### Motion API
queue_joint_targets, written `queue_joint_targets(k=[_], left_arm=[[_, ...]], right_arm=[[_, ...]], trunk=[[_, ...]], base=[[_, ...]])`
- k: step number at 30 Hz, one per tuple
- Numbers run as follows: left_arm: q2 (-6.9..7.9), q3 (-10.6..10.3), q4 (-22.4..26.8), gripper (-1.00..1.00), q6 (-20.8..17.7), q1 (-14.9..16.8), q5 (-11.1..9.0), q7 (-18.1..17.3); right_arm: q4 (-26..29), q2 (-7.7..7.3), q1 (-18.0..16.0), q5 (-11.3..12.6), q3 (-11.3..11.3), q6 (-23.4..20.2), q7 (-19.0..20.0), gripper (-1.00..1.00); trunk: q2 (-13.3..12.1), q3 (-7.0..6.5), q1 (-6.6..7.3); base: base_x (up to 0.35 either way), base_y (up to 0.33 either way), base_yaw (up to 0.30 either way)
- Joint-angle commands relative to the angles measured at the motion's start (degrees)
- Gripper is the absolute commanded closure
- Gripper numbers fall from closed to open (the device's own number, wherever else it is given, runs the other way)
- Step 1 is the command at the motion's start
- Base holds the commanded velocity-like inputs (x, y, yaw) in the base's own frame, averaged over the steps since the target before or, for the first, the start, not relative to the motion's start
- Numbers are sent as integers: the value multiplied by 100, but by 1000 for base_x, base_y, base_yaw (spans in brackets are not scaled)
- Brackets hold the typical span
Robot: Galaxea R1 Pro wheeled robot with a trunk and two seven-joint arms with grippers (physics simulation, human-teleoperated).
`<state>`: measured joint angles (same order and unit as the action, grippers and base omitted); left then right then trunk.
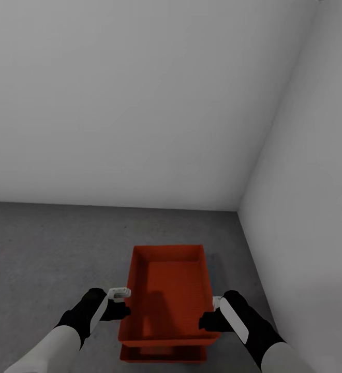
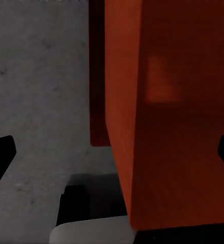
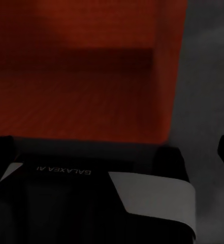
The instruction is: Move the two storage containers from the living room to the garage. In the garage, place one container on the floor and stack the other container on top of it (either order is fine).
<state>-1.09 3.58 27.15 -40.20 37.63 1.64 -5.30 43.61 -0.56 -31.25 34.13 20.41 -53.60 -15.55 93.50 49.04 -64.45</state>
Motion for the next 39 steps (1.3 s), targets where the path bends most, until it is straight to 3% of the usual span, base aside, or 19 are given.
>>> queue_joint_targets(k=[1, 12, 35, 39], left_arm=[[-5, 38, 9, -100, -32, 1, 20, -25], [-5, 38, 5, -100, -32, -1, 12, -24], [-5, 37, 6, -100, -32, 2, 20, -24], [-5, 38, 8, -100, -32, 0, 16, -24]], right_arm=[[7, -6, -4, 58, 24, -10, -54, -100], [7, -6, -4, 58, 24, -10, -54, -100], [7, -6, -4, 58, 24, -10, -54, -100], [7, -6, -4, 58, 24, -10, -54, -100]], trunk=[[-39, -14, 23], [-481, -240, 265], [-1403, -852, 770], [-1403, -887, 770]], base=[[0, 0, 0], [0, 0, 0], [0, 0, 0], [0, 0, 0]])
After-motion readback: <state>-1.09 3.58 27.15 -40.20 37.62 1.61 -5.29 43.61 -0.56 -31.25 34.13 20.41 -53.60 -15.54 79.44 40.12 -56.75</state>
